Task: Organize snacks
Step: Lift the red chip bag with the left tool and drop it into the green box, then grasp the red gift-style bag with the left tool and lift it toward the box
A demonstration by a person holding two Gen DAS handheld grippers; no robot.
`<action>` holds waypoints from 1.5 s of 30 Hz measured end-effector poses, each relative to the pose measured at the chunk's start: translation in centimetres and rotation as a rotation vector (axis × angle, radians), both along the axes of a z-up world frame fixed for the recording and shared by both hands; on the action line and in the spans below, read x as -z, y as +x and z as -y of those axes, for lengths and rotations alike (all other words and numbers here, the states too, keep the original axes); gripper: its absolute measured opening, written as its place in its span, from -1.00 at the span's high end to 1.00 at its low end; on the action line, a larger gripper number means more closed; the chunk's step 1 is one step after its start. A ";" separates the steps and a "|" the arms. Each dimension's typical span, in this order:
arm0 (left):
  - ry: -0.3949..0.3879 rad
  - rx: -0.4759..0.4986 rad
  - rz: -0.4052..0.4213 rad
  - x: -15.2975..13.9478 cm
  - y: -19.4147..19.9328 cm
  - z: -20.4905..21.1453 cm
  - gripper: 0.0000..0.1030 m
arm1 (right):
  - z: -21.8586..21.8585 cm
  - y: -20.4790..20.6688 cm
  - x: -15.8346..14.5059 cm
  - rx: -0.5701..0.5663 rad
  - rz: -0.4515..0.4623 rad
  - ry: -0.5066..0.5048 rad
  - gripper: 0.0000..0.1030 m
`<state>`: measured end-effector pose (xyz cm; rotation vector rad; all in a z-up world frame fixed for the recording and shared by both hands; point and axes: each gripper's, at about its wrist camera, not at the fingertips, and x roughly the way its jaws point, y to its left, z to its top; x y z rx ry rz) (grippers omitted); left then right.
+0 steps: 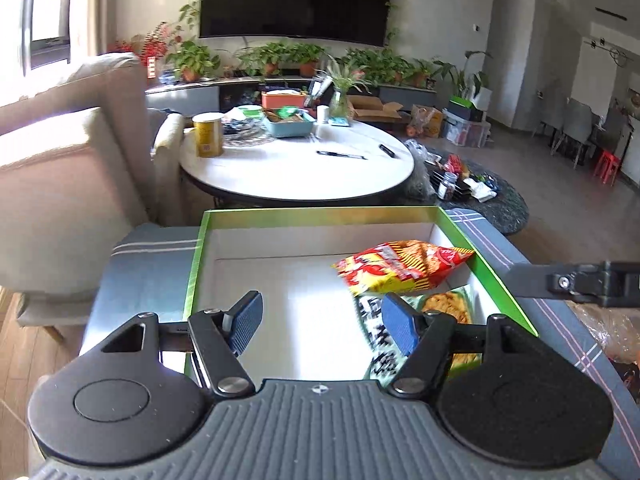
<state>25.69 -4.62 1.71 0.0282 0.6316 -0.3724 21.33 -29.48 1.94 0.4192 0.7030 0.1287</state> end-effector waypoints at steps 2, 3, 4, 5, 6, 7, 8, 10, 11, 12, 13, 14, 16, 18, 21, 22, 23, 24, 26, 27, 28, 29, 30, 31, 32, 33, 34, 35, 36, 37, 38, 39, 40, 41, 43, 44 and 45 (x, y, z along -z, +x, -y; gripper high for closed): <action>-0.011 -0.037 0.004 -0.1 -1.4 -1.8 -0.28 | -1.1 -0.8 -0.3 -0.036 0.008 -0.011 -0.49; -0.014 -0.058 0.007 0.0 -2.2 -2.9 -0.32 | -1.7 -1.2 -0.4 -0.056 0.012 -0.019 -0.49; -0.015 -0.078 0.008 0.1 -3.0 -3.7 -0.35 | -2.3 -1.5 -0.5 -0.073 0.014 -0.025 -0.49; -0.014 -0.093 0.007 0.3 -3.6 -4.4 -0.35 | -2.9 -1.9 -0.5 -0.091 0.014 -0.029 -0.49; -0.010 -0.108 0.001 0.6 -4.1 -5.3 -0.35 | -3.5 -2.2 -0.5 -0.111 0.013 -0.032 -0.49; -0.010 -0.119 -0.007 0.8 -4.6 -6.0 -0.35 | -4.1 -2.4 -0.4 -0.128 0.009 -0.032 -0.49; -0.013 -0.125 -0.017 1.2 -5.1 -6.6 -0.35 | -4.9 -2.7 -0.2 -0.150 0.001 -0.033 -0.49; -0.025 -0.133 -0.051 2.2 -6.1 -7.7 -0.35 | -6.2 -2.9 0.2 -0.187 -0.017 -0.035 -0.49; -0.031 -0.135 -0.065 2.7 -6.4 -8.0 -0.35 | -6.8 -3.0 0.5 -0.202 -0.027 -0.037 -0.49; -0.034 -0.136 -0.077 3.1 -6.7 -8.2 -0.35 | -7.4 -3.1 0.8 -0.214 -0.037 -0.039 -0.49; -0.036 -0.134 -0.090 3.6 -7.2 -8.5 -0.35 | -8.1 -3.2 1.1 -0.226 -0.050 -0.043 -0.49; -0.035 -0.130 -0.101 4.1 -7.5 -8.6 -0.35 | -8.6 -3.1 1.4 -0.235 -0.060 -0.045 -0.49; -0.031 -0.119 -0.119 4.9 -8.0 -8.6 -0.35 | -9.7 -3.2 1.9 -0.252 -0.079 -0.045 -0.49; -0.030 -0.102 -0.127 5.5 -8.5 -8.7 -0.35 | -10.7 -3.6 2.3 -0.265 -0.095 -0.036 -0.49; -0.023 -0.071 -0.137 6.2 -8.8 -8.3 -0.35 | -11.7 -3.7 2.9 -0.272 -0.114 -0.010 -0.62; -0.021 -0.060 -0.140 6.5 -8.9 -8.3 -0.35 | -12.0 -3.8 3.1 -0.269 -0.122 0.003 -0.66; -0.020 -0.053 -0.138 6.7 -9.0 -8.2 -0.38 | -12.1 -3.7 3.4 -0.267 -0.130 0.014 -0.66; -0.013 -0.052 -0.131 6.8 -9.0 -8.1 -0.39 | -12.2 -3.5 3.7 -0.263 -0.139 0.027 -0.66; -0.014 -0.048 -0.127 6.8 -9.0 -8.1 -0.41 | -12.4 -3.1 4.4 -0.246 -0.168 0.056 -0.66; -0.020 -0.047 -0.129 6.8 -9.0 -8.2 -0.42 | -12.5 -2.9 4.7 -0.239 -0.184 0.065 -0.66; -0.022 -0.045 -0.130 6.9 -9.0 -8.3 -0.44 | -12.7 -2.7 5.0 -0.233 -0.200 0.075 -0.66; -0.021 -0.040 -0.130 6.9 -9.0 -8.3 -0.45 | -12.8 -2.5 5.3 -0.232 -0.212 0.084 -0.66; -0.021 -0.037 -0.129 7.0 -9.0 -8.3 -0.45 | -13.0 -2.4 5.6 -0.234 -0.223 0.091 -0.66; -0.021 -0.035 -0.128 7.0 -8.9 -8.3 -0.47 | -13.2 -2.2 5.7 -0.235 -0.230 0.093 -0.66; -0.022 -0.033 -0.129 7.1 -8.9 -8.3 -0.51 | -13.3 -2.1 5.9 -0.235 -0.234 0.091 -0.66; -0.022 -0.029 -0.133 7.2 -8.8 -8.2 -0.53 | -13.5 -2.0 6.0 -0.233 -0.238 0.089 -0.66; -0.018 -0.027 -0.137 7.3 -8.7 -8.1 -0.58 | -13.7 -1.9 6.1 -0.229 -0.242 0.086 -0.66; -0.010 -0.026 -0.139 7.5 -8.6 -7.9 -0.62 | -13.7 -1.7 6.3 -0.226 -0.249 0.088 -0.66; -0.006 -0.025 -0.138 7.7 -8.6 -7.7 -0.64 | -13.8 -1.5 6.4 -0.224 -0.258 0.094 -0.66; -0.005 -0.022 -0.140 7.9 -8.5 -7.5 -0.65 | -13.8 -1.3 6.7 -0.227 -0.267 0.104 -0.66; -0.010 -0.020 -0.147 8.2 -8.3 -7.3 -0.65 | -13.9 -1.2 6.9 -0.235 -0.277 0.115 -0.66; -0.023 -0.018 -0.157 8.4 -8.2 -7.2 -0.65 | -14.0 -0.9 7.4 -0.249 -0.292 0.129 -0.66; -0.036 -0.016 -0.167 8.6 -8.1 -7.1 -0.64 | -14.1 -0.7 7.7 -0.260 -0.307 0.139 -0.66; -0.046 -0.010 -0.176 8.7 -8.1 -6.9 -0.60 | -14.2 -0.7 7.7 -0.261 -0.290 0.138 -0.66; -0.043 0.006 -0.182 8.7 -8.4 -6.4 -0.57 | -14.6 -0.7 7.4 -0.263 -0.291 0.114 -0.66; -0.033 0.014 -0.174 8.7 -8.7 -6.1 -0.56 | -14.8 -0.8 7.2 -0.261 -0.286 0.103 -0.66; -0.028 0.025 -0.168 8.6 -9.0 -5.8 -0.55 | -14.9 -0.9 6.9 -0.260 -0.280 0.090 -0.65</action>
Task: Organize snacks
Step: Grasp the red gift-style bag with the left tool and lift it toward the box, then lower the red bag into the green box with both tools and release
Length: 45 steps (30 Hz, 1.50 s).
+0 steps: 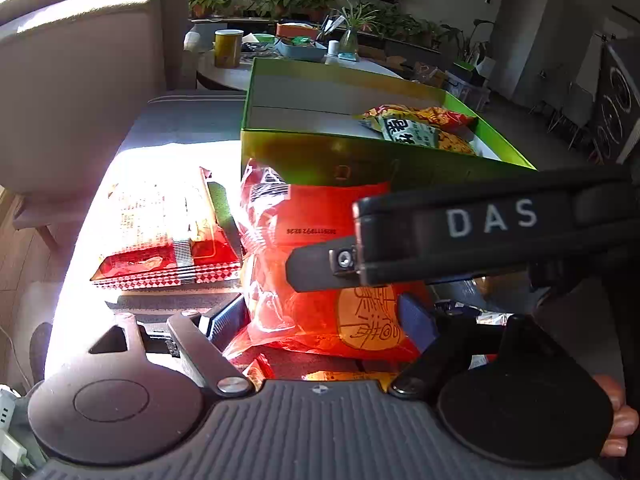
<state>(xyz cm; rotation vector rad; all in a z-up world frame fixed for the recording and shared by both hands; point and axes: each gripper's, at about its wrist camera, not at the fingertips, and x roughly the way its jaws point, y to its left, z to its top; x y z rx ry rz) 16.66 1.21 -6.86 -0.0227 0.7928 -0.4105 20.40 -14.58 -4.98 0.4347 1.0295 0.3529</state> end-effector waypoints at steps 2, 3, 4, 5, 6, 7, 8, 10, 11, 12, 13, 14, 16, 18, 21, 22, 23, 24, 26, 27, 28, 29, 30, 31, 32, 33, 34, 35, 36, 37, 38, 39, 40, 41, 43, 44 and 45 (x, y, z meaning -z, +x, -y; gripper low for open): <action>-0.012 0.005 0.010 -0.2 -0.6 0.2 -0.52 | 0.0 -0.4 -0.5 -0.014 0.009 0.005 -0.58; -0.023 -0.001 0.016 -0.4 -0.8 0.2 -0.51 | 0.1 -0.7 -0.9 -0.018 0.013 0.006 -0.56; -0.034 -0.009 0.030 -0.7 -1.1 0.2 -0.50 | 0.0 -0.9 -1.2 -0.023 0.023 0.001 -0.52; -0.036 -0.013 0.042 -1.0 -1.3 0.3 -0.47 | -0.1 -1.2 -1.5 -0.029 0.041 -0.009 -0.51; -0.036 -0.016 0.062 -1.6 -1.6 0.4 -0.47 | -0.1 -1.6 -1.8 -0.034 0.062 -0.018 -0.51; -0.032 -0.017 0.084 -2.1 -1.9 0.6 -0.46 | -0.1 -2.0 -2.3 -0.036 0.084 -0.025 -0.51; -0.030 -0.016 0.105 -2.7 -2.2 0.7 -0.46 | -0.1 -2.2 -2.9 -0.038 0.102 -0.029 -0.51; -0.029 -0.013 0.153 -4.1 -2.6 0.9 -0.46 | 0.2 -2.6 -4.2 -0.039 0.141 -0.026 -0.51; -0.028 -0.013 0.171 -4.7 -2.7 1.0 -0.46 | 0.6 -2.9 -4.9 -0.036 0.159 -0.020 -0.51; -0.027 -0.012 0.191 -5.4 -2.8 1.1 -0.46 | 0.9 -3.0 -5.5 -0.034 0.176 -0.012 -0.51; -0.027 -0.010 0.207 -6.1 -2.8 1.2 -0.46 | 1.2 -3.0 -6.2 -0.031 0.194 -0.003 -0.51; -0.027 -0.006 0.222 -6.6 -2.7 1.4 -0.46 | 1.3 -3.0 -6.7 -0.028 0.208 0.003 -0.51; -0.024 0.000 0.247 -7.6 -2.3 1.7 -0.46 | 1.5 -2.8 -7.5 -0.020 0.232 0.010 -0.51; -0.021 0.002 0.262 -8.4 -1.8 2.1 -0.46 | 1.9 -2.3 -8.1 -0.008 0.247 0.021 -0.51; -0.020 0.010 0.278 -9.3 -0.7 2.7 -0.46 | 2.4 -1.2 -9.0 0.010 0.261 0.035 -0.51; -0.019 0.012 0.283 -9.6 -0.3 3.0 -0.46 | 2.5 -0.7 -9.2 0.019 0.261 0.039 -0.51; -0.018 0.015 0.287 -9.8 0.0 3.1 -0.45 | 2.6 -0.2 -9.3 0.026 0.262 0.042 -0.51; -0.014 0.017 0.294 -10.0 0.4 3.2 -0.45 | 2.7 0.2 -9.5 0.028 0.265 0.041 -0.51; -0.009 0.018 0.296 -10.3 1.1 3.5 -0.43 | 2.9 0.8 -9.8 0.031 0.283 0.039 -0.51; -0.009 0.016 0.298 -10.4 1.5 3.6 -0.43 | 3.0 1.1 -9.9 0.032 0.287 0.040 -0.51; -0.007 0.017 0.300 -10.5 1.8 3.8 -0.43 | 3.1 1.5 -10.0 0.035 0.292 0.037 -0.51; -0.004 0.018 0.302 -10.6 2.2 3.9 -0.42 | 3.2 1.8 -10.2 0.036 0.301 0.033 -0.51; 0.001 0.020 0.303 -10.6 2.5 4.0 -0.42 | 3.2 2.1 -10.2 0.037 0.307 0.030 -0.51; 0.005 0.021 0.303 -10.6 2.8 4.2 -0.40 | 3.4 2.5 -10.2 0.040 0.312 0.027 -0.51; 0.011 0.023 0.302 -10.6 3.1 4.3 -0.39 | 3.5 2.8 -10.2 0.045 0.313 0.027 -0.51; 0.016 0.025 0.299 -10.5 3.6 4.5 -0.39 | 3.7 3.1 -9.9 0.051 0.312 0.029 -0.51; 0.019 0.026 0.296 -10.4 4.0 4.6 -0.38 | 3.8 3.4 -9.7 0.055 0.311 0.031 -0.51; 0.021 0.029 0.293 -10.2 4.5 4.7 -0.38 | 4.0 3.7 -9.5 0.060 0.310 0.035 -0.51; 0.024 0.032 0.289 -10.1 5.1 4.8 -0.38 | 4.2 4.1 -9.3 0.063 0.307 0.039 -0.51; 0.029 0.037 0.286 -10.0 5.7 4.9 -0.38 | 4.3 4.4 -9.1 0.064 0.306 0.040 -0.51; 0.034 0.041 0.282 -9.9 6.2 5.1 -0.38 | 4.5 4.8 -8.9 0.064 0.304 0.038 -0.51; 0.041 0.044 0.277 -9.8 6.9 5.2 -0.39 | 4.6 5.3 -8.7 0.063 0.305 0.035 -0.51; 0.051 0.043 0.271 -9.7 7.7 5.4 -0.39 | 4.6 5.8 -8.6 0.058 0.307 0.031 -0.51; 0.060 0.041 0.265 -9.6 8.5 5.5 -0.39 | 4.6 6.3 -8.3 0.046 0.309 0.023 -0.51; 0.077 0.037 0.254 -9.2 10.3 5.7 -0.38 | 4.7 7.8 -7.7 0.018 0.312 0.009 -0.51; 0.080 0.035 0.250 -9.0 11.0 5.7 -0.38 | 4.8 8.4 -7.4 0.010 0.309 0.009 -0.51; 0.083 0.030 0.244 -8.7 11.9 5.7 -0.38 | 4.9 9.2 -7.0 0.002 0.306 0.011 -0.51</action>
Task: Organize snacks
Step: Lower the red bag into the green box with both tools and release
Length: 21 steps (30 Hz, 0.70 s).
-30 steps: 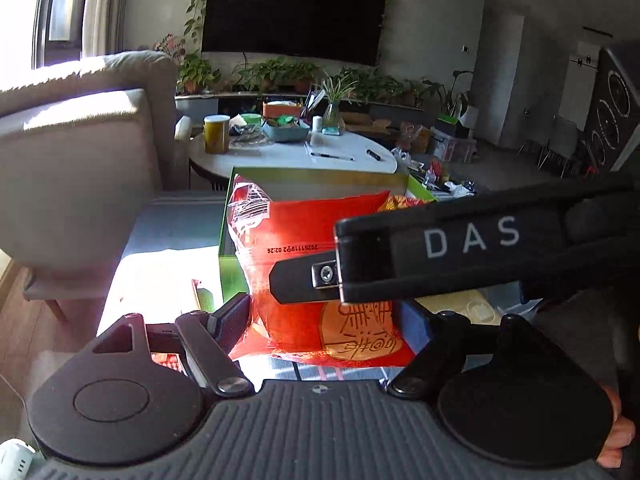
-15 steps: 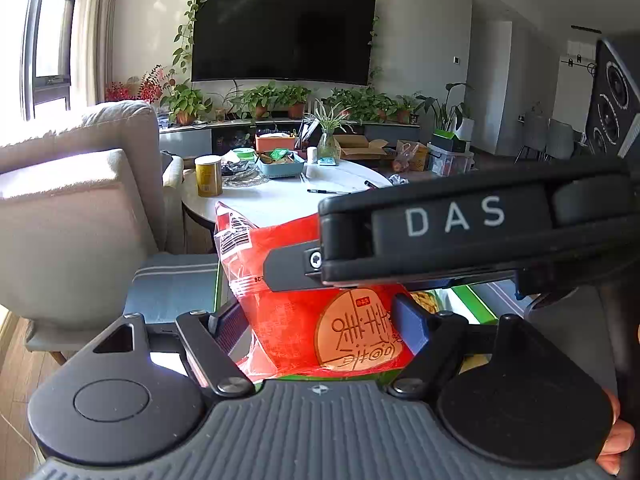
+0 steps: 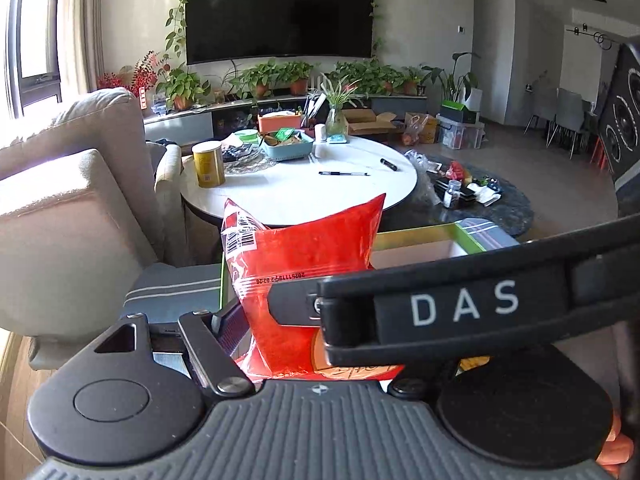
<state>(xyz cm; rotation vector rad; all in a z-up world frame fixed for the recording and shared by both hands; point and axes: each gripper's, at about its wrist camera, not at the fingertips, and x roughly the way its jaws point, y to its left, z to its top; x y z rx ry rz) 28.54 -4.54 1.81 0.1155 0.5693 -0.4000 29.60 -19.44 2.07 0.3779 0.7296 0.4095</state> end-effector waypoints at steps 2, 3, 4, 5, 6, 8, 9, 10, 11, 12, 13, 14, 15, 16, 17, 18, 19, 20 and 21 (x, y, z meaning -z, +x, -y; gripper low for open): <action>0.000 -0.013 -0.021 0.7 1.7 -0.1 -0.38 | 0.2 1.4 0.8 -0.007 -0.009 0.010 -0.51; -0.003 -0.020 -0.037 1.1 2.5 -0.1 -0.38 | 0.2 2.3 1.2 -0.008 -0.019 0.017 -0.51; -0.008 -0.024 -0.050 1.5 3.2 -0.1 -0.37 | 0.3 3.0 1.5 -0.008 -0.029 0.022 -0.51; -0.012 -0.025 -0.059 1.9 3.8 -0.1 -0.37 | 0.3 3.6 1.8 -0.008 -0.038 0.023 -0.51; -0.015 -0.024 -0.059 2.1 4.4 0.0 -0.37 | 0.3 4.3 2.2 -0.005 -0.046 0.019 -0.51; -0.009 -0.022 -0.049 2.5 5.4 0.2 -0.37 | 0.3 5.3 2.7 0.005 -0.054 0.008 -0.51; 0.001 -0.020 -0.044 2.6 5.8 0.4 -0.37 | 0.3 5.8 2.9 0.009 -0.054 0.001 -0.51; 0.010 -0.017 -0.042 2.8 6.1 0.6 -0.38 | 0.4 6.2 3.1 0.012 -0.054 -0.005 -0.51; 0.018 -0.010 -0.042 3.0 6.5 0.8 -0.38 | 0.4 6.5 3.4 0.017 -0.055 -0.010 -0.51; 0.023 -0.003 -0.048 3.3 6.9 0.9 -0.38 | 0.6 6.7 3.7 0.024 -0.060 -0.010 -0.51; 0.024 0.000 -0.056 3.5 7.2 0.9 -0.39 | 1.0 7.0 4.2 0.037 -0.071 -0.001 -0.51; 0.026 0.002 -0.065 3.6 7.3 0.8 -0.39 | 1.3 7.1 4.5 0.052 -0.078 0.009 -0.51; 0.028 0.006 -0.072 3.7 7.2 0.7 -0.38 | 1.7 7.0 4.7 0.080 -0.078 0.012 -0.51; 0.033 0.004 -0.065 3.8 7.0 0.5 -0.38 | 2.0 6.7 4.6 0.108 -0.061 0.002 -0.51; 0.044 0.000 -0.044 3.7 6.6 0.4 -0.37 | 2.3 6.4 4.5 0.124 -0.044 -0.008 -0.51; 0.059 -0.002 -0.026 3.6 6.3 0.3 -0.37 | 2.6 6.1 4.2 0.134 -0.029 -0.012 -0.51; 0.066 -0.003 -0.016 3.4 6.1 0.1 -0.37 | 2.8 5.8 3.9 0.138 -0.020 -0.007 -0.51; 0.066 -0.004 -0.013 3.2 5.9 0.0 -0.37 | 3.0 5.5 3.5 0.141 -0.015 -0.001 -0.51; 0.059 -0.007 -0.012 2.9 5.6 -0.3 -0.37 | 3.2 5.1 3.2 0.143 -0.009 0.003 -0.51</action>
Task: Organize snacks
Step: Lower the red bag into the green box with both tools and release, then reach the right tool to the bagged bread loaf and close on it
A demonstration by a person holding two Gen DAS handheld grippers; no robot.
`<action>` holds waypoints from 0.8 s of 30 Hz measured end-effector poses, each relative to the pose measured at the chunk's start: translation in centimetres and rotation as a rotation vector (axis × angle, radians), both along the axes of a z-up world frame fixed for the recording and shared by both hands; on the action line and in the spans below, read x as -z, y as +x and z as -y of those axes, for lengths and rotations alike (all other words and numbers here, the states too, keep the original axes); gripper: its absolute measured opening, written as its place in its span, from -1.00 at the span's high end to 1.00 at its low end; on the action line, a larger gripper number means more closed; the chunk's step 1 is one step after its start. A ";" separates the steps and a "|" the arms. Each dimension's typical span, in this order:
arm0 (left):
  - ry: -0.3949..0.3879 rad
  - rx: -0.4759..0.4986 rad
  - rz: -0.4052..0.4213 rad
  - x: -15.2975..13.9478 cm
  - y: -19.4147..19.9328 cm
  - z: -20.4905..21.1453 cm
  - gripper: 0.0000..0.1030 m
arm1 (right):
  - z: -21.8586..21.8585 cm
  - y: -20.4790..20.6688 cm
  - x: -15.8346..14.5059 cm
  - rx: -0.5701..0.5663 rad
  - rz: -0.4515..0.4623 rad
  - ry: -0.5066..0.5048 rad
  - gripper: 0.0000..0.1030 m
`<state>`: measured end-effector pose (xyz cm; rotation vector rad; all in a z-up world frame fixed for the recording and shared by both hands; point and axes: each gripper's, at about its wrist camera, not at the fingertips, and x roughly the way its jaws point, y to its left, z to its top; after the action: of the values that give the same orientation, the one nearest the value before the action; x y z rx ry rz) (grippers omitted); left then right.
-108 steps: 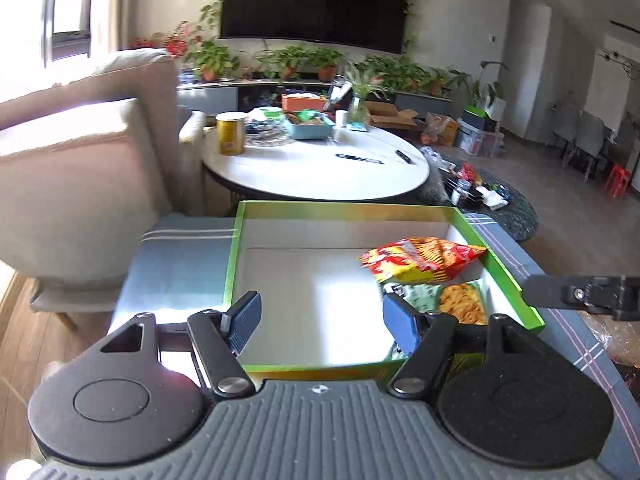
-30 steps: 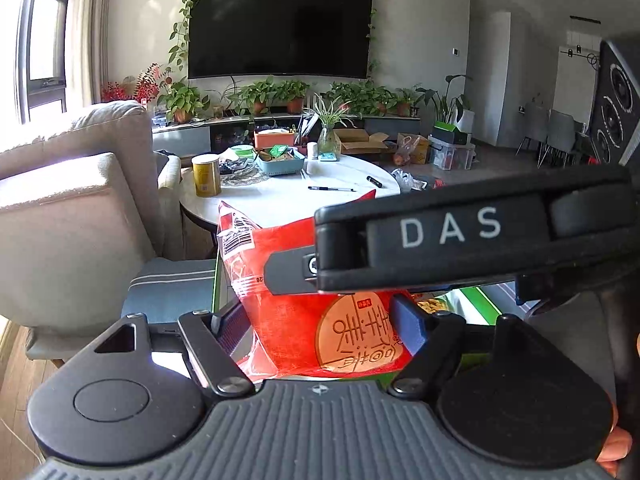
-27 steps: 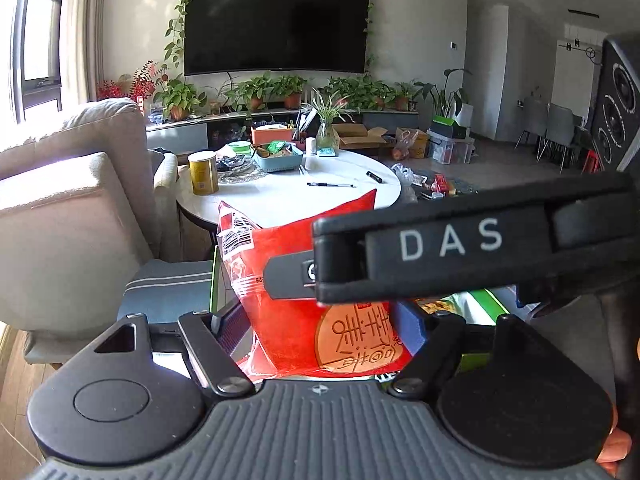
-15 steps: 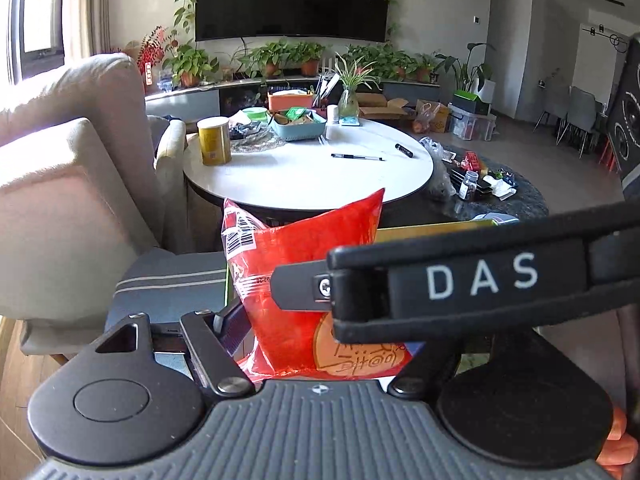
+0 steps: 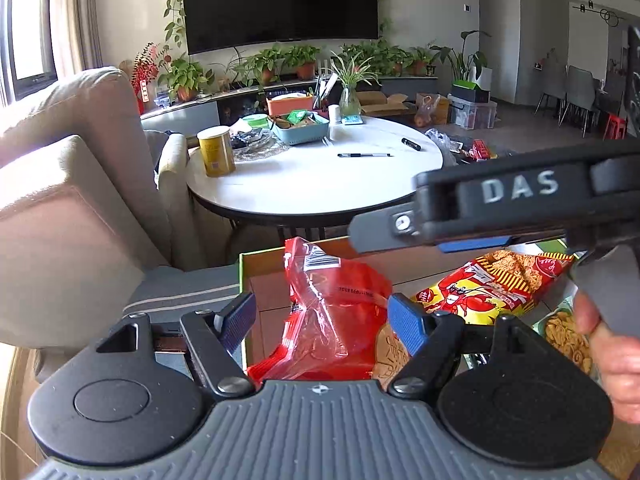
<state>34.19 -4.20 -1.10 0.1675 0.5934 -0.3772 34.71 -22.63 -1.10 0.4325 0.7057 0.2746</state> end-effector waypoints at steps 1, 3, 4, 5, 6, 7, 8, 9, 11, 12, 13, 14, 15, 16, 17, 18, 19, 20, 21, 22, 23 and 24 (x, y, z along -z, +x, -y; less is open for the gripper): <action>-0.007 -0.005 0.002 -0.3 -0.2 -0.3 -0.37 | 0.1 -0.3 -0.4 -0.002 0.007 -0.001 -0.51; -0.022 -0.022 0.016 -1.1 -0.8 -0.9 -0.37 | 0.2 -1.0 -1.3 -0.014 0.023 -0.020 -0.51; -0.027 -0.031 0.024 -1.4 -1.3 -1.2 -0.37 | 0.2 -1.5 -1.6 -0.017 0.030 -0.031 -0.51; -0.033 -0.039 0.031 -1.7 -1.6 -1.4 -0.37 | 0.1 -2.1 -2.0 -0.022 0.039 -0.044 -0.51; -0.039 -0.044 0.037 -2.0 -2.0 -1.7 -0.37 | 0.2 -2.7 -2.3 -0.029 0.045 -0.058 -0.51; -0.047 -0.049 0.040 -2.3 -2.3 -2.1 -0.37 | 0.3 -3.3 -2.6 -0.031 0.047 -0.065 -0.51; -0.051 -0.053 0.042 -2.5 -2.7 -2.3 -0.37 | 0.4 -3.7 -2.8 -0.032 0.046 -0.070 -0.51; -0.054 -0.057 0.044 -2.7 -3.2 -2.6 -0.37 | 0.6 -4.3 -2.9 -0.035 0.044 -0.076 -0.51; -0.056 -0.067 0.048 -3.1 -4.2 -2.9 -0.37 | 0.8 -5.5 -3.1 -0.036 0.039 -0.090 -0.51; -0.057 -0.075 0.048 -3.3 -4.8 -3.3 -0.37 | 1.0 -6.2 -3.2 -0.035 0.035 -0.098 -0.51; -0.061 -0.079 0.046 -3.5 -5.3 -3.6 -0.37 | 1.1 -6.8 -3.1 -0.036 0.028 -0.108 -0.51; -0.064 -0.081 0.045 -3.7 -5.9 -4.0 -0.37 | 1.2 -7.5 -3.1 -0.038 0.023 -0.115 -0.51; -0.063 -0.083 0.045 -3.8 -6.6 -4.5 -0.38 | 1.3 -8.1 -3.0 -0.043 0.016 -0.124 -0.51; -0.056 -0.089 0.048 -3.9 -7.2 -4.9 -0.38 | 1.4 -8.7 -2.8 -0.046 0.009 -0.133 -0.52; -0.047 -0.100 0.051 -3.8 -7.7 -5.4 -0.40 | 1.4 -9.4 -2.7 -0.046 0.003 -0.141 -0.52; -0.037 -0.121 0.054 -3.5 -8.3 -6.1 -0.41 | 1.4 -10.1 -2.5 -0.048 -0.005 -0.146 -0.52; -0.032 -0.140 0.050 -3.3 -8.6 -6.7 -0.42 | 1.4 -10.8 -2.3 -0.053 -0.012 -0.147 -0.52; -0.029 -0.163 0.035 -2.8 -8.9 -7.6 -0.42 | 1.4 -11.4 -2.2 -0.060 -0.015 -0.148 -0.52; -0.031 -0.186 0.013 -2.3 -9.0 -8.4 -0.42 | 1.4 -12.0 -2.1 -0.068 -0.016 -0.151 -0.52; -0.033 -0.205 -0.006 -1.7 -9.1 -9.1 -0.42 | 1.4 -12.7 -2.0 -0.075 -0.013 -0.160 -0.52; -0.031 -0.233 -0.030 -1.0 -9.3 -9.9 -0.42 | 1.3 -13.1 -2.0 -0.076 -0.011 -0.168 -0.52; -0.027 -0.259 -0.051 -0.2 -9.4 -10.4 -0.42 | 1.3 -13.5 -1.9 -0.075 -0.011 -0.174 -0.52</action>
<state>24.76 6.23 -0.86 0.0540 0.6515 -0.1391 21.20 -23.97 0.81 0.2421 0.7510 0.2788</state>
